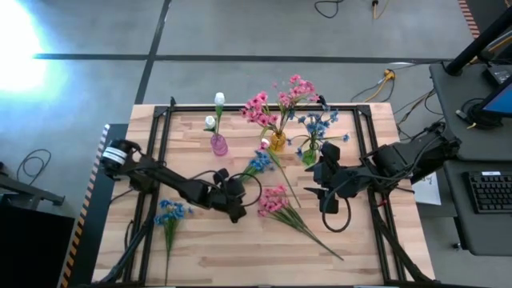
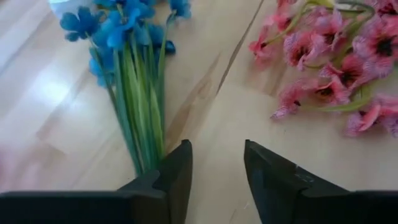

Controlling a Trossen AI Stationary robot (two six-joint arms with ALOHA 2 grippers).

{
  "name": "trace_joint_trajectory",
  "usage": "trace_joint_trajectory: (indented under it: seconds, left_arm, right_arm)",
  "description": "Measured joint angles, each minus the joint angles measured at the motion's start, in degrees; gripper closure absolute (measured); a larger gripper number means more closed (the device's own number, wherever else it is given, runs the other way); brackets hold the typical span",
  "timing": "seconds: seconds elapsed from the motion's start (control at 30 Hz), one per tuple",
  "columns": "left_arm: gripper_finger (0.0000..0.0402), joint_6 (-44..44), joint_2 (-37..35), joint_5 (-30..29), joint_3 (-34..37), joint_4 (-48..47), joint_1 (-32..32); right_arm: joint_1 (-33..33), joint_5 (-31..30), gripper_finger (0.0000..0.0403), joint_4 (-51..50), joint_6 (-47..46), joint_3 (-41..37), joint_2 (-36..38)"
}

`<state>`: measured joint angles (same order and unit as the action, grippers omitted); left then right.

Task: Sort flowers into vase by color
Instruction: Put the top blue flowers into the green vase

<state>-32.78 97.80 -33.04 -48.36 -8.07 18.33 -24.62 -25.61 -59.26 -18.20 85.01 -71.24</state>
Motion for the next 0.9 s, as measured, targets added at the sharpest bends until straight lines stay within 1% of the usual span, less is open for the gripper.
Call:
trace_joint_trajectory:
  seconds: [0.07, 0.2, 0.33, 0.43, 0.53, 0.63, 0.73, 0.9]
  left_arm:
    - [0.0254, 0.6, -0.7, -0.8, 0.1, -1.8, 0.0]
    - [0.022, 0.6, -1.0, -5.2, 1.2, -3.6, 0.0]
    - [0.0197, 0.7, -1.0, -6.5, 3.3, -1.0, -0.3]
    - [0.0194, 0.5, -0.4, -6.5, 6.0, 3.0, -0.6]
    - [0.0203, 0.2, -0.2, -6.5, 8.8, 8.1, -1.0]
    - [0.0221, -0.4, -0.2, -6.5, 11.1, 12.0, -1.3]
    - [0.0249, -2.7, -0.2, -6.5, 13.0, 13.1, -1.5]
    - [0.0306, -5.9, -0.2, -6.5, 14.9, 13.7, -1.4]
  right_arm:
    - [0.0, 0.0, 0.0158, 0.0, 0.0, 0.0, 0.0]
    - [0.0, 0.0, 0.0158, 0.0, 0.2, 0.0, 0.0]
    - [0.0, -0.1, 0.0158, 0.0, 0.3, -0.1, 0.0]
    - [0.0, -1.2, 0.0158, 0.0, 0.4, -0.1, 0.0]
    - [0.0, -2.6, 0.0158, 0.0, 0.5, -0.3, 0.0]
    - [0.0, -3.1, 0.0158, 0.0, 0.4, -0.6, 0.0]
    - [0.0, -3.1, 0.0158, 0.0, 0.2, -1.1, 0.0]
    - [0.0, -3.1, 0.0158, 0.0, 0.2, -1.8, 0.0]
